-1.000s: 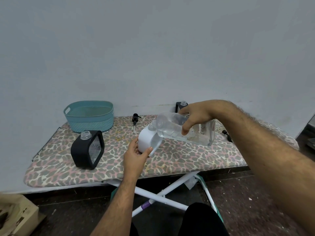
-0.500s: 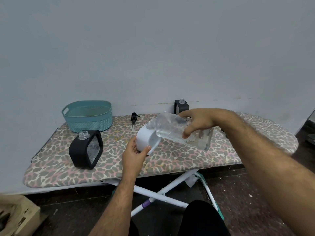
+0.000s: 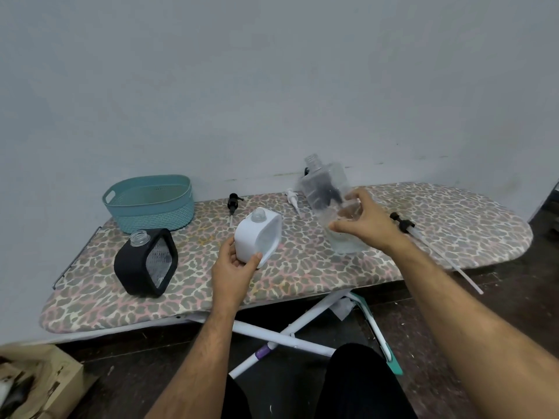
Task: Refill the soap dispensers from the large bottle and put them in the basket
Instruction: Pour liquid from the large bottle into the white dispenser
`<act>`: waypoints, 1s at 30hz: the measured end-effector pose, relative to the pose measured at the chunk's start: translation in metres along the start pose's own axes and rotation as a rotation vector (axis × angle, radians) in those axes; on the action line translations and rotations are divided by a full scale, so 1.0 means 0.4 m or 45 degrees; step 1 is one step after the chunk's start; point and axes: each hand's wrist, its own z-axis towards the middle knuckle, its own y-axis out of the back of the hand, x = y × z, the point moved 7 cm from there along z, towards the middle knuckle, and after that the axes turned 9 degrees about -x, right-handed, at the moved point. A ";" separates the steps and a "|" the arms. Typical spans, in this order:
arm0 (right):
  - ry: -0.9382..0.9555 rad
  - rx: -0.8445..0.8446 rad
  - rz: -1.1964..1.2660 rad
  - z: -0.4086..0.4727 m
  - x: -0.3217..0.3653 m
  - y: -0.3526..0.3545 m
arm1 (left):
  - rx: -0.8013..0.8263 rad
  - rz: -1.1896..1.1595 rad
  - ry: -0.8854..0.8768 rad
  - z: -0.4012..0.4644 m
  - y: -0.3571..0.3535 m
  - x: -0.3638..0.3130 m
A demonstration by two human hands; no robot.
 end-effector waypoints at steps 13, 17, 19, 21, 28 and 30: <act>-0.210 -0.540 0.246 -0.012 -0.175 -0.019 | -0.040 0.081 -0.020 0.003 0.000 0.010; -0.216 -0.578 0.269 -0.017 -0.195 -0.023 | -0.046 0.078 -0.022 0.001 -0.002 0.007; -0.211 -0.567 0.275 -0.016 -0.198 -0.023 | -0.047 0.077 -0.022 0.001 -0.003 0.006; -0.215 -0.546 0.283 -0.015 -0.204 -0.025 | -0.047 0.083 -0.024 0.001 -0.003 0.005; -0.230 -0.550 0.229 -0.037 -0.214 -0.024 | -0.040 0.085 -0.025 -0.005 -0.005 -0.001; -0.179 -0.798 0.099 -0.068 -0.199 0.004 | -0.038 0.093 -0.029 -0.004 -0.006 -0.001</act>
